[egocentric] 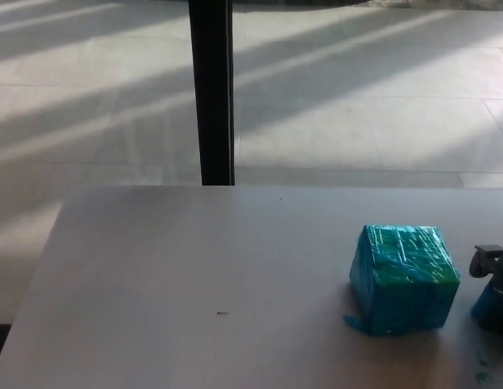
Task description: The robot uses its right hand to pick up the small cube kept on the middle on the desk and place it on the bigger cube kept next to it
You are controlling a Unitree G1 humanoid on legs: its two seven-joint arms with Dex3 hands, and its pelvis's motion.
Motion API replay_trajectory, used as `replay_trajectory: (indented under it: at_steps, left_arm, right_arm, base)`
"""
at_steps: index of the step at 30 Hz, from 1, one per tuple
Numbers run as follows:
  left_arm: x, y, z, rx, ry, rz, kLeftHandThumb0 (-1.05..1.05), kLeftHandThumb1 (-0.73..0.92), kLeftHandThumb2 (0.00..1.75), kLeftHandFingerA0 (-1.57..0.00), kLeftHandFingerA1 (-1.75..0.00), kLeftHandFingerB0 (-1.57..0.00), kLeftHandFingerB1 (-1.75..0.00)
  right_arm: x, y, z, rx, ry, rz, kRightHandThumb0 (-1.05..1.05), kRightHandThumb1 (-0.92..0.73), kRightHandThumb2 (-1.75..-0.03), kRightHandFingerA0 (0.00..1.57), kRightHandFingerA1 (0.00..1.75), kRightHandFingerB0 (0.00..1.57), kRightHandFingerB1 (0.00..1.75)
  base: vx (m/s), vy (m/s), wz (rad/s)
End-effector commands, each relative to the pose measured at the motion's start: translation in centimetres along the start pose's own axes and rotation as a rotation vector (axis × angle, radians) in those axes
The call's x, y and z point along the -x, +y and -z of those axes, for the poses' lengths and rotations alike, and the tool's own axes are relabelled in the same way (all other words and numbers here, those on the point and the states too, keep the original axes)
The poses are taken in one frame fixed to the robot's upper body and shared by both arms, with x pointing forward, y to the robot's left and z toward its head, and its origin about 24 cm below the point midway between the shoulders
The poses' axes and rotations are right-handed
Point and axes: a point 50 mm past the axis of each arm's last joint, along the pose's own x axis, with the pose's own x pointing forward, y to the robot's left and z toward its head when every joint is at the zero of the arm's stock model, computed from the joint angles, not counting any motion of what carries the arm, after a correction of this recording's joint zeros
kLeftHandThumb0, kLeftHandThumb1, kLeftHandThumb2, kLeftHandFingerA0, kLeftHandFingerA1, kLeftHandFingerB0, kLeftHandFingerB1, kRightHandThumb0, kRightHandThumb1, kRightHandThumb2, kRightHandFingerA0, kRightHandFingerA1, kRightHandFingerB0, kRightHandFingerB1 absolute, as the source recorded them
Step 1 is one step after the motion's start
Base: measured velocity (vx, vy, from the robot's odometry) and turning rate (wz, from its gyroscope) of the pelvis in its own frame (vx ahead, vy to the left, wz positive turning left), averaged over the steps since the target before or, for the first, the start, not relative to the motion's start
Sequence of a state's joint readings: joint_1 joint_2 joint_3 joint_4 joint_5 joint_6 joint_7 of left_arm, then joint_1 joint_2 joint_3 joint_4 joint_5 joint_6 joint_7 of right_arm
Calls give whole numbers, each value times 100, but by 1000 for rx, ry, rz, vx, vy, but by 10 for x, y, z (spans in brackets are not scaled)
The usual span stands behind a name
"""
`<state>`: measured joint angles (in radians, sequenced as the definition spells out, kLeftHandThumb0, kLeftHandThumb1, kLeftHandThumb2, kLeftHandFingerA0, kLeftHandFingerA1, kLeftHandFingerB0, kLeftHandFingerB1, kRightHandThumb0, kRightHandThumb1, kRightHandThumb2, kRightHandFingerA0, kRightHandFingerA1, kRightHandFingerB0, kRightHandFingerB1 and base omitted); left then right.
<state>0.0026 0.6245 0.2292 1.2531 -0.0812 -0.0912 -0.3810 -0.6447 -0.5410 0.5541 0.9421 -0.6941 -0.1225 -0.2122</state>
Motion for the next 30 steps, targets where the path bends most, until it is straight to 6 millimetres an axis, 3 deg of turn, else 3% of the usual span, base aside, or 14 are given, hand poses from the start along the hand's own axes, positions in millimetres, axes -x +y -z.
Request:
replay_trajectory:
  at_steps: [1, 4, 5, 6, 7, 13, 14, 15, 16, 19, 21, 23, 26, 30]
  left_arm:
    - [2, 4, -1, -30, -6, -14, -68, 67, 60, -55, -63, -63, -50]
    - [1, 5, -1, -1, -10, -23, -68, 63, 59, -58, -69, -68, -58]
    - [1, 5, -1, 7, -7, -24, -66, 65, 60, -59, -69, -67, -58]
    - [2, 6, -1, -17, -5, -26, -70, 50, 87, -57, -70, -62, -63]
    - [2, 6, -1, -25, -5, -27, -67, 66, 60, -60, -70, -68, -62]
    - [3, 9, -1, -5, -10, -33, -68, 64, 59, -48, -63, -66, -55]
    - [3, 9, -1, 26, -10, -29, -67, 63, 59, -55, -70, -68, -61]
    - [3, 9, 1, 33, -2, -32, -68, 62, 59, -60, -69, -69, -59]
    - [4, 9, 2, 30, 7, -38, -67, 64, 59, -55, -66, -66, -57]
    - [4, 9, 1, 7, 0, -41, -68, 66, 60, -56, -68, -66, -59]
    - [4, 10, 2, -16, 5, -39, -68, 67, 60, -47, -63, -59, -52]
    - [4, 10, 2, 15, -1, -31, -67, 65, 60, -49, -67, -61, -58]
    - [4, 9, 3, 29, -4, -27, -67, 65, 60, -50, -61, -62, -52]
    - [5, 10, 2, -7, 0, -21, -66, 67, 61, -45, -59, -56, -47]
  right_arm:
    - [13, 9, 7, -94, -89, 55, -25, -71, -89, 84, 167, 84, 87]
    - [11, 0, 9, -86, -89, 58, -25, -73, -82, 84, 147, 81, 62]
    - [11, -5, 11, -89, -91, 62, -25, -74, -81, 83, 145, 78, 83]
    - [10, -15, 12, -92, -116, 93, -21, -68, -85, 84, 157, 78, 113]
    - [9, -20, 13, -97, -124, 107, -23, -70, -82, 85, 155, 81, 94]
    - [4, -55, 23, -72, -109, 161, -21, -68, -86, 84, 148, 79, 78]
    - [3, -62, 26, -62, -110, 174, -19, -65, -85, 83, 161, 71, 120]
    - [3, -67, 26, -59, -111, 178, -21, -65, -84, 83, 156, 78, 105]
    - [3, -75, 27, -64, -114, 190, -19, -62, -85, 88, 141, 76, 65]
    - [3, -90, 28, -76, -132, 228, -20, -64, -79, 90, 145, 81, 61]
    - [3, -96, 26, -90, -152, 240, -19, -63, -88, 86, 157, 80, 105]
    - [2, -102, 23, -82, -165, 255, -20, -67, -82, 87, 156, 88, 81]
    - [1, -109, 18, -76, -190, 271, -28, -58, -94, 96, 168, 74, 131]
    - [-1, -120, 2, -55, -268, 281, -26, -70, -80, 81, 169, 68, 143]
  base:
    - [0, 0, 0]
    - [0, 0, 0]
    - [0, 0, 0]
    - [0, 0, 0]
    - [0, 0, 0]
    - [0, 0, 0]
    - [0, 0, 0]
    - [0, 0, 0]
    - [0, 0, 0]
    - [0, 0, 0]
    - [0, 0, 0]
    - [0, 0, 0]
    - [0, 0, 0]
    - [0, 0, 0]
